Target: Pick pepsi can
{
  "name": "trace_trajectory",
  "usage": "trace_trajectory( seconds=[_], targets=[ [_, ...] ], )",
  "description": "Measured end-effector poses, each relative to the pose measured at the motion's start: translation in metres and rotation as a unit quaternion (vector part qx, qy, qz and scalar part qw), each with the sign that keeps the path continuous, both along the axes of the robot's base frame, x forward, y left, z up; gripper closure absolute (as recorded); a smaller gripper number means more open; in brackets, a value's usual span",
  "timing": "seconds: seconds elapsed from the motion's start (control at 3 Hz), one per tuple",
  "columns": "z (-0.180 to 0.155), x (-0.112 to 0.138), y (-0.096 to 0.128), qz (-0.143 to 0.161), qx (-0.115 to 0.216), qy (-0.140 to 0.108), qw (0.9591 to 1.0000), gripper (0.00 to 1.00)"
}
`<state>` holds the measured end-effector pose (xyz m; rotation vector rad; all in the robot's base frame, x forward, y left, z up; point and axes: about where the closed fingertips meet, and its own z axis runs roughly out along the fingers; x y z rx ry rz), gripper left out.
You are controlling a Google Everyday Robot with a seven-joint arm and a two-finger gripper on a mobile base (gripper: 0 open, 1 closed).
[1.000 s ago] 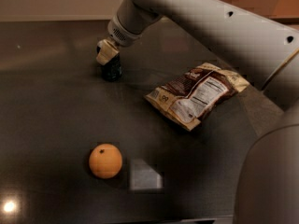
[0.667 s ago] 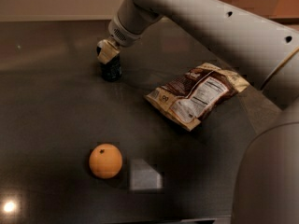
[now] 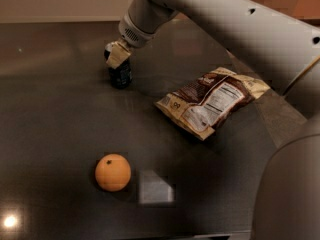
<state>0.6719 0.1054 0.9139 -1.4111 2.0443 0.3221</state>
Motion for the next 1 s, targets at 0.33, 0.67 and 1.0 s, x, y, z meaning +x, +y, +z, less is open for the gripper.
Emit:
trace_trajectory(
  seconds=[0.33, 0.67, 1.0],
  targets=[
    [0.019, -0.009, -0.010, 0.023, -0.008, 0.002, 0.9997, 1.00],
    [0.040, -0.014, -0.023, 0.043, -0.019, 0.003, 0.9989, 1.00],
    [0.063, -0.023, -0.035, 0.068, -0.028, 0.004, 0.9973, 1.00]
  ],
)
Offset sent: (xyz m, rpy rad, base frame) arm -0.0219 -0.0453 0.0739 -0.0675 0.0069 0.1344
